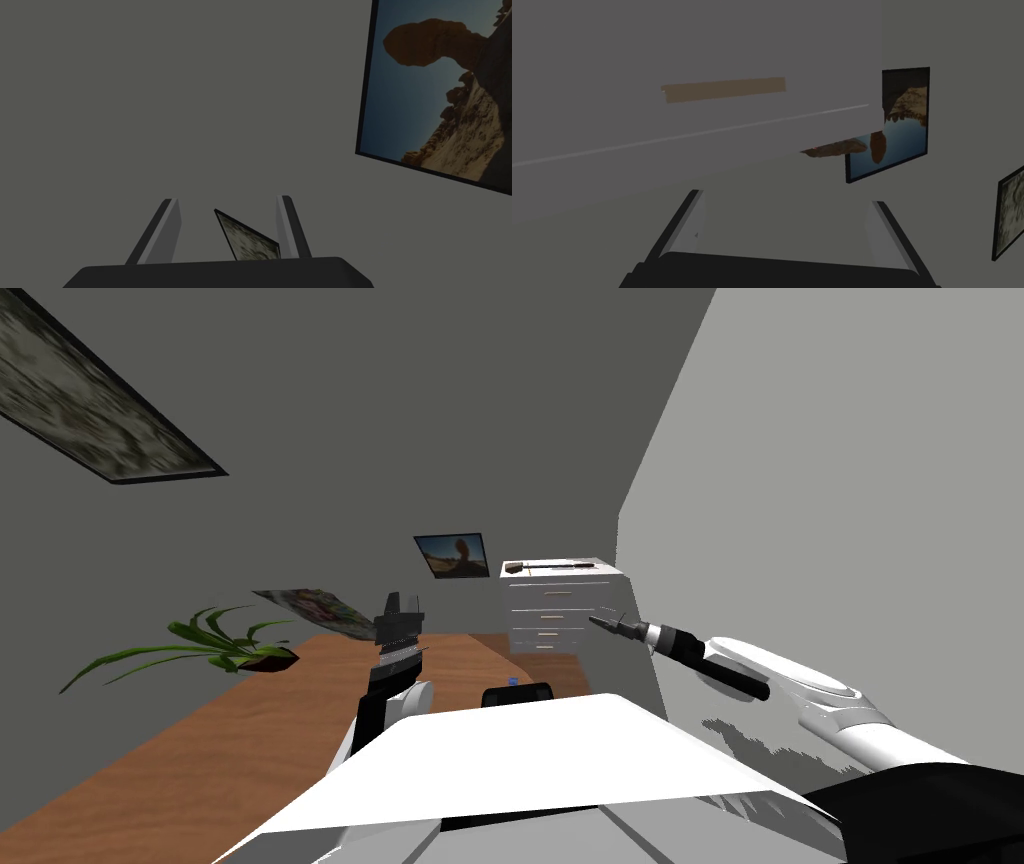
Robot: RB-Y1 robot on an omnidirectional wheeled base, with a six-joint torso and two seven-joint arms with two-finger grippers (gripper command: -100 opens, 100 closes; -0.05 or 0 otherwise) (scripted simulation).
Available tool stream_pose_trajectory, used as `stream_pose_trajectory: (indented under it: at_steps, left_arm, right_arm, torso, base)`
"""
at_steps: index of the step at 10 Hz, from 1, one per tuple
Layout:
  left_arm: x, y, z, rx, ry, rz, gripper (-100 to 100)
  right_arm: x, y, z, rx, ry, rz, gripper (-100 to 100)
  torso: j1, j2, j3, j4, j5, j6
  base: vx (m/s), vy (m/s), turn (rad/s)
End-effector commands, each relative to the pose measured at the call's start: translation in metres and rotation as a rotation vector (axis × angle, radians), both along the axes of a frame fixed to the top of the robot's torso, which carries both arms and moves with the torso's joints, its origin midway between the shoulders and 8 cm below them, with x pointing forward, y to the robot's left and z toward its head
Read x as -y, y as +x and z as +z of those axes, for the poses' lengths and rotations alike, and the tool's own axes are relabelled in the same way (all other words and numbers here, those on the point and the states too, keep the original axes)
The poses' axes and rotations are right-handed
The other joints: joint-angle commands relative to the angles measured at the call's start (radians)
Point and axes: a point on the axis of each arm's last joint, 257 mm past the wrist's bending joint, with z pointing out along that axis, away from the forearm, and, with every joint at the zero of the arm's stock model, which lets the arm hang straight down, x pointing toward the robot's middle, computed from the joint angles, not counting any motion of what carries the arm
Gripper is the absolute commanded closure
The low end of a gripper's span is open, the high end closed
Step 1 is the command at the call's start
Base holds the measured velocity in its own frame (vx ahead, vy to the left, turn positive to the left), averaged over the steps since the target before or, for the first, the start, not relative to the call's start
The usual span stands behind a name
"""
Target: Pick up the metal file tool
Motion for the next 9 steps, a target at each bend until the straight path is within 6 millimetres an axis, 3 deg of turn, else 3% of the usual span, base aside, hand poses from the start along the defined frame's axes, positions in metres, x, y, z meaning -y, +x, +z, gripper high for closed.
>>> stream_pose_trajectory:
  at_steps: [1,3,6,8,9]
  left_arm:
    - [0.0,0.0,0.0,0.0,0.0,0.0,0]
    - [0.0,0.0,0.0,0.0,0.0,0.0,0]
    - [0.0,0.0,0.0,0.0,0.0,0.0,0]
    - [0.0,0.0,0.0,0.0,0.0,0.0,0]
    - [0.0,0.0,0.0,0.0,0.0,0.0,0]
  right_arm:
    - [0.017,-0.001,-0.007,-0.027,-0.081,0.017,-100]
    - [0.02,0.001,-0.003,-0.034,-0.12,0.038,-100]
    - [0.05,-0.002,-0.01,-0.083,-0.272,0.081,-100]
    - [0.053,0.001,-0.005,-0.089,-0.311,0.102,-100]
    - [0.067,-0.001,-0.007,-0.111,-0.375,0.118,-100]
  torso:
    - [0.0,0.0,0.0,0.0,0.0,0.0]
    - [0.001,-0.001,0.0,0.0,0.0,0.0]
    - [0.0,0.0,0.0,0.0,0.0,0.0]
    - [0.001,-0.001,0.0,0.0,0.0,0.0]
    - [-0.001,0.001,0.0,0.0,0.0,0.0]
  base:
    - [0.039,0.071,0.093]
    - [0.027,0.052,0.024]
    - [0.037,0.066,0.089]
    - [0.027,0.046,0.011]
    - [0.027,0.049,0.103]
